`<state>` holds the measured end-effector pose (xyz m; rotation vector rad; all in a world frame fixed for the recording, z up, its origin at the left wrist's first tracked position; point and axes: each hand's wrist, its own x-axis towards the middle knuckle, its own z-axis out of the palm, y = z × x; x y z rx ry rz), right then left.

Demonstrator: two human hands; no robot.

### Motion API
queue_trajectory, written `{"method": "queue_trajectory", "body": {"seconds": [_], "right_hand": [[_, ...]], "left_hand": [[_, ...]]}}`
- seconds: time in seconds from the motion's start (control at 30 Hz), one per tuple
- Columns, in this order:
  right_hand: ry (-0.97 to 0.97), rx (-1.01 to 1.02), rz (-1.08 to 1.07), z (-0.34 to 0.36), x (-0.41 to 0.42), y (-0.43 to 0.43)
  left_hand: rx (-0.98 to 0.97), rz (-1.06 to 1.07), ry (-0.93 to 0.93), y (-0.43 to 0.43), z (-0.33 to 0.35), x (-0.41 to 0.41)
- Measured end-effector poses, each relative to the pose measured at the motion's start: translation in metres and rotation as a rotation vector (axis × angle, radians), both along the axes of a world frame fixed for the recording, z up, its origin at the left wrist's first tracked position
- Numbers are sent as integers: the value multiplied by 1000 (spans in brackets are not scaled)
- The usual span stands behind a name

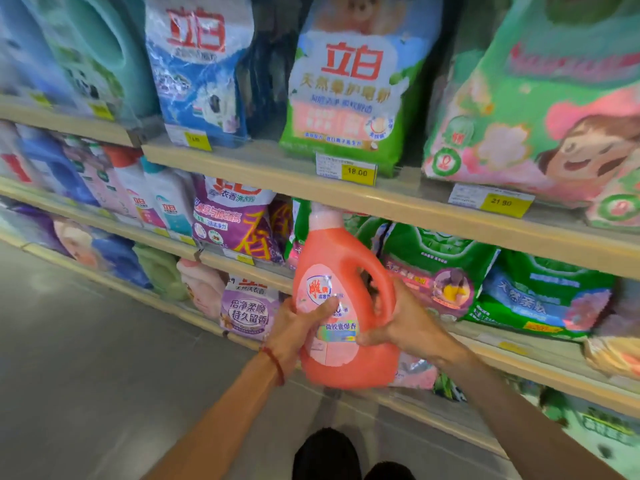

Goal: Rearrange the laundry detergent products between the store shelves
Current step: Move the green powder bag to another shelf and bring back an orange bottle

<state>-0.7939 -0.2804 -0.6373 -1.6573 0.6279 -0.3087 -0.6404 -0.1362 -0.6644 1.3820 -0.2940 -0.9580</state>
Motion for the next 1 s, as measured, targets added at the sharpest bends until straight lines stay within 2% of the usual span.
{"method": "queue_trajectory", "body": {"seconds": [0.1, 0.17, 0.27, 0.37, 0.7, 0.87, 1.0], "right_hand": [[13, 88, 106, 22, 0, 22], [98, 148, 98, 33, -2, 35], [203, 120, 60, 56, -3, 55], [224, 97, 44, 92, -3, 75], [94, 68, 133, 250, 16, 139], [21, -84, 222, 318, 47, 162], [-41, -131, 268, 352, 86, 178]], "left_hand": [[22, 38, 84, 28, 22, -10], [25, 54, 80, 48, 37, -18], [34, 94, 27, 77, 62, -26], [64, 113, -20, 104, 98, -33], [57, 255, -166, 183, 269, -35], [-4, 301, -181, 212, 330, -18], [-25, 319, -235, 235, 361, 17]]}}
